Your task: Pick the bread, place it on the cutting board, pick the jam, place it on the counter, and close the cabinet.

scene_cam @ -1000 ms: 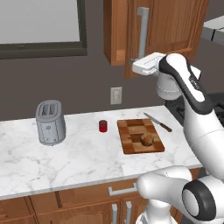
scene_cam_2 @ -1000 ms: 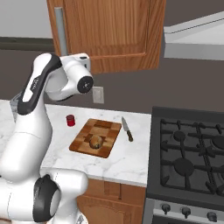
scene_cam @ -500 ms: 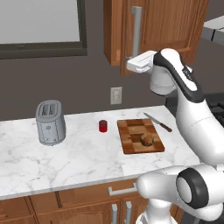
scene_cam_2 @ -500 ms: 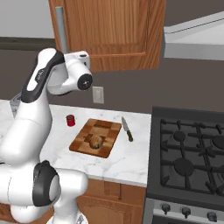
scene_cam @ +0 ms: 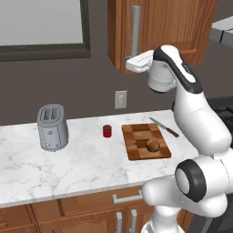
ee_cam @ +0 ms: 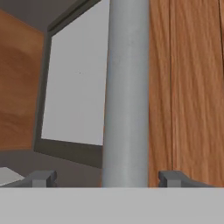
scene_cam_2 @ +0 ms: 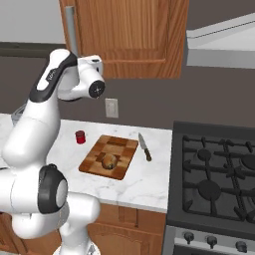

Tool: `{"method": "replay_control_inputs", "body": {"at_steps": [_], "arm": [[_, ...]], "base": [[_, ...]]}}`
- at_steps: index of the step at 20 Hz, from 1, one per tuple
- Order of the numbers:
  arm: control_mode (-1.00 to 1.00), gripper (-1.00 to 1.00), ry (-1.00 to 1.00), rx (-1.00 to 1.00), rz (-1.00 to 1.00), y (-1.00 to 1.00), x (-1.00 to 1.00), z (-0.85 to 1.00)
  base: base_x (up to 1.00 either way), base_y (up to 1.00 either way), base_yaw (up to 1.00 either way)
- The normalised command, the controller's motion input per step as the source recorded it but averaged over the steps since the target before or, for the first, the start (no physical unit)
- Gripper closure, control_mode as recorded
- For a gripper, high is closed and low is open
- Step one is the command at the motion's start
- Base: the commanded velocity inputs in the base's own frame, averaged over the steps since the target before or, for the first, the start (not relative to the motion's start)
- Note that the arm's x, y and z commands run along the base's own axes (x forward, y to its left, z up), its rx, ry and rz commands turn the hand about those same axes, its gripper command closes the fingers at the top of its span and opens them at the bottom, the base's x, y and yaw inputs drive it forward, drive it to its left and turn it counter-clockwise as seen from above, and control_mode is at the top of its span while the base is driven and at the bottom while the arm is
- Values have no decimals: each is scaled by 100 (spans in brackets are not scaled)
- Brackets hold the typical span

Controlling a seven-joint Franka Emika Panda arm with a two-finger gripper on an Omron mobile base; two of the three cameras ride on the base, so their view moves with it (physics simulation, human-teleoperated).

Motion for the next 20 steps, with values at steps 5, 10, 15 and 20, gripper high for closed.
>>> {"method": "replay_control_inputs", "body": {"at_steps": [5, 10, 15, 20], "arm": [[-100, -100, -1, 0, -7, 6, 49, 0], [-100, -100, 0, 0, -9, 2, 38, 0], [-100, -100, 0, 0, -10, 0, 34, 0], [-100, -100, 0, 0, -9, 0, 29, 0]], "base": [[0, 0, 0], [0, 0, 0], [0, 0, 0], [0, 0, 0]]}}
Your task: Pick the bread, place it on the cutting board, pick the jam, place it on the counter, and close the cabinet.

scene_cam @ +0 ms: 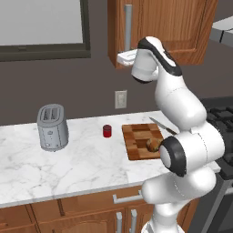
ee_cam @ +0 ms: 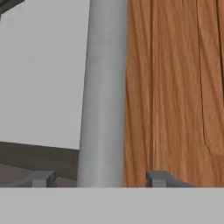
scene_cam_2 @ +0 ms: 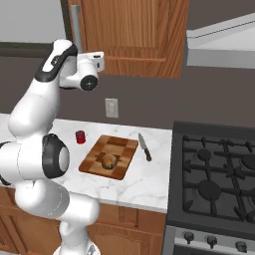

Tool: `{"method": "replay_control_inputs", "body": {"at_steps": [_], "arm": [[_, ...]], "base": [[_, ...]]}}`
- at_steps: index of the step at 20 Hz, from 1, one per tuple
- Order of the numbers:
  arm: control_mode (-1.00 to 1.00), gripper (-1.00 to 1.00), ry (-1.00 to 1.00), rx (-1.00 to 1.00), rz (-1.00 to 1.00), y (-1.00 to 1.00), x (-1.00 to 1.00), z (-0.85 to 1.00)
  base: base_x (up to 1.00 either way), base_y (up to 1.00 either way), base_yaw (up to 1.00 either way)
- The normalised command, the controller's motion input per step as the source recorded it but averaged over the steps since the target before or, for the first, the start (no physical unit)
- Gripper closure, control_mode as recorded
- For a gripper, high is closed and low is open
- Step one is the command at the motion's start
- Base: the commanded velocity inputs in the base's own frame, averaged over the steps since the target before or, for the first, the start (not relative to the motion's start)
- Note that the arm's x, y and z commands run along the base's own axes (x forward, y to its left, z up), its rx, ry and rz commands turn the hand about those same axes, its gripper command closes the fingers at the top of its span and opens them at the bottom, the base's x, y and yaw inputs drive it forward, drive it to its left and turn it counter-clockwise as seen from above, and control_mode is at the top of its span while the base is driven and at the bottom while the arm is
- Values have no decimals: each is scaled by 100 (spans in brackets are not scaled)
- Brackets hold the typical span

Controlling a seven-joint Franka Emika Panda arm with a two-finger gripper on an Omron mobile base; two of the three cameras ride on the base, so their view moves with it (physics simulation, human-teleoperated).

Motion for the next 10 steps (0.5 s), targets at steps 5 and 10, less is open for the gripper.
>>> {"method": "replay_control_inputs", "body": {"at_steps": [5, 10], "arm": [[-100, -100, 0, 0, -9, 0, 23, 0], [-100, -100, 0, 0, -7, 0, 15, 0]], "base": [[0, 0, 0], [0, 0, 0]]}}
